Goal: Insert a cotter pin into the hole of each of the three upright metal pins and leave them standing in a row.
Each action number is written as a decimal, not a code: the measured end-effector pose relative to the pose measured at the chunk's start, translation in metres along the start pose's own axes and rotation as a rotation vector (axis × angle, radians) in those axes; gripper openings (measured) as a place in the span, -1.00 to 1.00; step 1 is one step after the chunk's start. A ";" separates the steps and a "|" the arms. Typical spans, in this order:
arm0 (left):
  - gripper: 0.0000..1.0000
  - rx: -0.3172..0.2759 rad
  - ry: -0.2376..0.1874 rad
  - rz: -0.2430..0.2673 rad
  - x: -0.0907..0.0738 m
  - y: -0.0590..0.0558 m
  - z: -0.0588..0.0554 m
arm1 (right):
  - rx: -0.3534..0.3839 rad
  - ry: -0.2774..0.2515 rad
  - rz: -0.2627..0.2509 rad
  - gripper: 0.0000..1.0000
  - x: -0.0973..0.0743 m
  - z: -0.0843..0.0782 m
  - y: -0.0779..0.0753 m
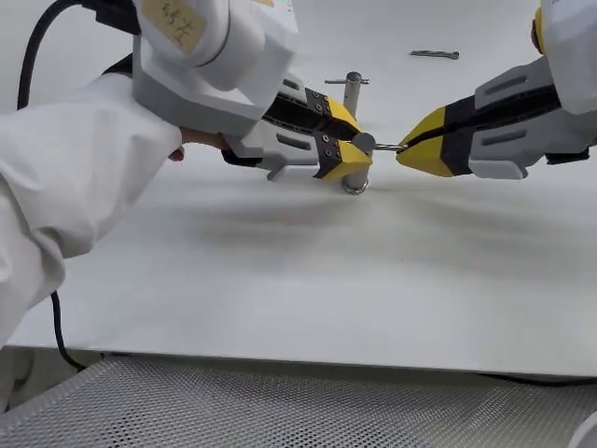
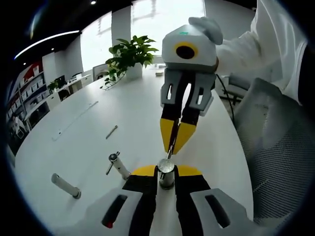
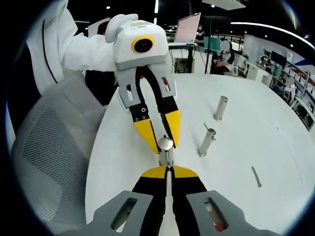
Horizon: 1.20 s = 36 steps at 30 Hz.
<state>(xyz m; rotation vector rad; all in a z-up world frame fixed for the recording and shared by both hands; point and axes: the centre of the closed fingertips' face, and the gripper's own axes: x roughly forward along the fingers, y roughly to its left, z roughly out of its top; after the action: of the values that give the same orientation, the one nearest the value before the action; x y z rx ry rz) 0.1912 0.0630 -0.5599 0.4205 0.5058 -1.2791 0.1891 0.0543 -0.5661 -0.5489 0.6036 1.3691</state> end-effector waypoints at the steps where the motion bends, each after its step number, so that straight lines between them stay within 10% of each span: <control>1: -0.79 0.000 0.000 0.003 0.000 0.000 0.000 | -0.004 0.000 0.003 -1.00 0.001 0.001 0.000; 36: -0.79 0.011 0.015 0.008 -0.002 -0.002 0.004 | -0.075 -0.028 0.035 -0.96 0.004 0.006 0.000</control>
<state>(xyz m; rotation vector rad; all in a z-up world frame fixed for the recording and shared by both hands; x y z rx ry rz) 0.1896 0.0624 -0.5557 0.4408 0.5092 -1.2722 0.1899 0.0610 -0.5640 -0.5811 0.5433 1.4345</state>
